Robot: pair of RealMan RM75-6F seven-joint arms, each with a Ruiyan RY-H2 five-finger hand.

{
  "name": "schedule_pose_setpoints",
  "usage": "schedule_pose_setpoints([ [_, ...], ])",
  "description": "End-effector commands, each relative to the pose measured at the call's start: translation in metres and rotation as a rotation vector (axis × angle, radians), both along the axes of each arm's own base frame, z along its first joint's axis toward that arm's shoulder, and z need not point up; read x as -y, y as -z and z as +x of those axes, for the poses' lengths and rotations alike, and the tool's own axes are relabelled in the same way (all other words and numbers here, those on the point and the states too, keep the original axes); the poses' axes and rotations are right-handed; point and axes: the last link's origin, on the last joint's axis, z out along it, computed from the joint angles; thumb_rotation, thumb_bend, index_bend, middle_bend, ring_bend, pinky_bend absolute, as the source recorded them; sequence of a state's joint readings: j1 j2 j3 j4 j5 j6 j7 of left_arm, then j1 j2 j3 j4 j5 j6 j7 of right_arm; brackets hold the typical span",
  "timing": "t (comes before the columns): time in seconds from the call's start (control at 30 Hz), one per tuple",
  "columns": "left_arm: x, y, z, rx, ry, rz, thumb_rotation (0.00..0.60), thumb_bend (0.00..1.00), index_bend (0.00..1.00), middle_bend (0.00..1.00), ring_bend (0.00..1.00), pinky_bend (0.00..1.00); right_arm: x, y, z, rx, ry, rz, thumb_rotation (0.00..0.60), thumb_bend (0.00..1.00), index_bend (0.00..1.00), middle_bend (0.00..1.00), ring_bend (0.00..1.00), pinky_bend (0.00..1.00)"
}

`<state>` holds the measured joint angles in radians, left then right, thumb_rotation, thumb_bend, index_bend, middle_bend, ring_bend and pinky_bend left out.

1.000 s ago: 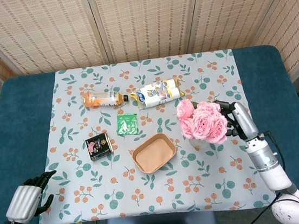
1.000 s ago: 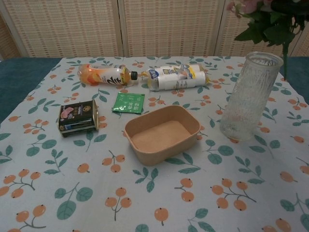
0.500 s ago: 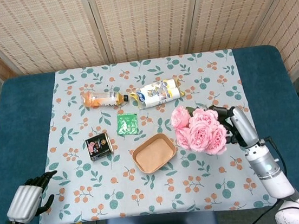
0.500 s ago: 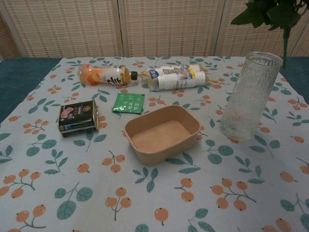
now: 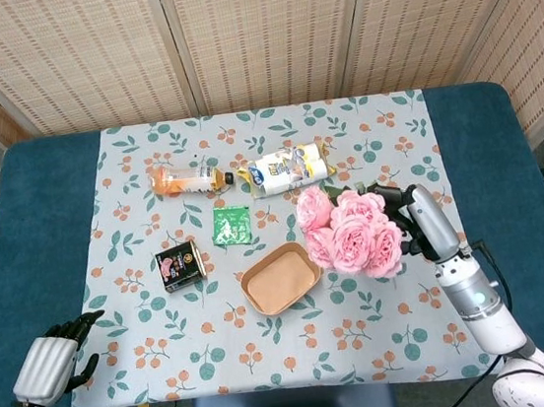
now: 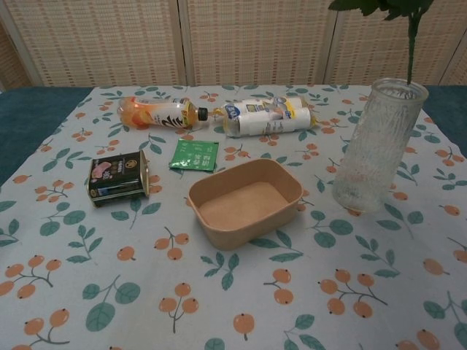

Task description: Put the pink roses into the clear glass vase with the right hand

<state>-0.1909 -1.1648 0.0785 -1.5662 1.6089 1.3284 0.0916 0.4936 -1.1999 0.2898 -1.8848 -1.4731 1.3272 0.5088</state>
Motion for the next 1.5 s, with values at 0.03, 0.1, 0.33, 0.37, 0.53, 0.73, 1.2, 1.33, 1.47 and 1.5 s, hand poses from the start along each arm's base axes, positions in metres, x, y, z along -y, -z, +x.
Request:
schedule_pose_setpoints([
  [0.03, 0.000, 0.001, 0.000, -0.002, 0.000, -0.002, 0.600, 0.42, 0.15, 0.22, 0.32, 0.38, 0.011, 0.008, -0.006, 0.020, 0.021, 0.033, 0.600, 0.58, 0.91, 0.93, 0.99, 1.00],
  [0.1, 0.000, 0.001, 0.000, -0.004, 0.002, -0.005, 0.600, 0.42, 0.15, 0.22, 0.32, 0.38, 0.014, 0.011, -0.009, 0.032, 0.030, 0.052, 0.600, 0.58, 0.91, 0.93, 0.99, 1.00],
  [0.33, 0.000, 0.001, 0.000, -0.002, 0.000, -0.001, 0.600, 0.42, 0.15, 0.22, 0.32, 0.38, 0.022, 0.020, -0.021, 0.049, 0.061, 0.110, 0.600, 0.58, 0.91, 0.93, 0.99, 1.00],
  [0.37, 0.000, 0.001, 0.000, -0.002, 0.000, -0.001, 0.600, 0.42, 0.15, 0.22, 0.32, 0.38, 0.022, 0.020, -0.023, 0.048, 0.066, 0.110, 0.600, 0.58, 0.91, 0.93, 0.99, 1.00],
  [0.53, 0.000, 0.000, 0.001, 0.000, 0.004, 0.000, 0.600, 0.42, 0.15, 0.22, 0.32, 0.38, 0.027, 0.024, -0.038, 0.010, 0.102, 0.121, 0.600, 0.56, 0.88, 0.93, 0.99, 1.00],
  [0.73, 0.000, 0.001, 0.001, -0.002, 0.002, -0.002, 0.600, 0.42, 0.15, 0.22, 0.32, 0.38, 0.033, 0.026, -0.058, -0.100, 0.124, 0.172, 0.600, 0.22, 0.37, 0.93, 0.97, 1.00],
  [1.2, 0.000, 0.002, 0.000, -0.005, 0.001, -0.005, 0.600, 0.42, 0.15, 0.22, 0.32, 0.38, 0.019, 0.019, -0.087, -0.145, 0.132, 0.196, 0.600, 0.05, 0.09, 0.93, 0.95, 1.00],
  [1.33, 0.000, 0.001, 0.000, -0.003, -0.001, -0.005, 0.600, 0.42, 0.15, 0.22, 0.32, 0.38, -0.004, 0.005, -0.108, -0.306, 0.117, 0.128, 0.600, 0.02, 0.01, 0.84, 0.89, 1.00],
  [1.47, -0.001, 0.001, -0.001, 0.000, -0.004, -0.003, 0.600, 0.42, 0.15, 0.22, 0.32, 0.38, -0.033, -0.007, -0.128, -0.486, 0.149, -0.059, 0.600, 0.00, 0.00, 0.78, 0.86, 1.00],
  [1.5, -0.001, 0.001, -0.001, 0.001, -0.005, -0.003, 0.600, 0.42, 0.15, 0.22, 0.32, 0.38, -0.040, -0.010, -0.133, -0.523, 0.164, -0.110, 0.600, 0.00, 0.00, 0.77, 0.85, 1.00],
])
